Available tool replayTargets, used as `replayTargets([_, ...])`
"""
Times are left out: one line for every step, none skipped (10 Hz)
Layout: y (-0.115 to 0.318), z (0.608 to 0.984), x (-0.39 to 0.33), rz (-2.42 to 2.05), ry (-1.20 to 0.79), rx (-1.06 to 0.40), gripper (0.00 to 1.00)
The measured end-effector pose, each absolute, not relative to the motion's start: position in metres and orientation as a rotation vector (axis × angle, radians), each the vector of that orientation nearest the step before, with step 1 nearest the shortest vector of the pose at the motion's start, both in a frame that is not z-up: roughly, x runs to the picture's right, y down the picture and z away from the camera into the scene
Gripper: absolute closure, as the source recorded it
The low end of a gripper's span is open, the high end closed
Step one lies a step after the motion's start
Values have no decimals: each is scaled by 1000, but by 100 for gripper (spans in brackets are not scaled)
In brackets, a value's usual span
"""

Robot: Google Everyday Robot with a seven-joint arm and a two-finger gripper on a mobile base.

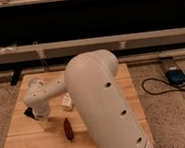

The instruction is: Push the eraser across the table

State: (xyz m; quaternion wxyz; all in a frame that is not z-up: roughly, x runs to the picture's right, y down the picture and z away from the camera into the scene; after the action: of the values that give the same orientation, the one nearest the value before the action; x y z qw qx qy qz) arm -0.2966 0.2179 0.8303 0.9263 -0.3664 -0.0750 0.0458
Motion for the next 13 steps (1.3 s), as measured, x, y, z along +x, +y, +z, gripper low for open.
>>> replayTargets([218, 830, -297, 93, -153, -752, 41])
replayTargets([218, 830, -296, 93, -152, -752, 41])
replayTargets([218, 830, -296, 93, -152, -752, 41])
replayTargets([218, 830, -296, 93, -152, -752, 41])
replayTargets([218, 830, -296, 93, -151, -752, 41])
replayTargets([217, 830, -297, 89, -153, -751, 41])
replayTargets([214, 832, -300, 75, -163, -744, 41])
replayTargets([208, 836, -311, 56, -184, -733, 41])
replayTargets([202, 840, -327, 33, -206, -724, 41])
replayTargets([197, 844, -341, 19, -223, -720, 41])
replayTargets([189, 848, -365, -11, -248, -713, 41])
replayTargets([184, 850, -380, -33, -267, -708, 41])
replayTargets([179, 853, -394, -57, -287, -702, 41])
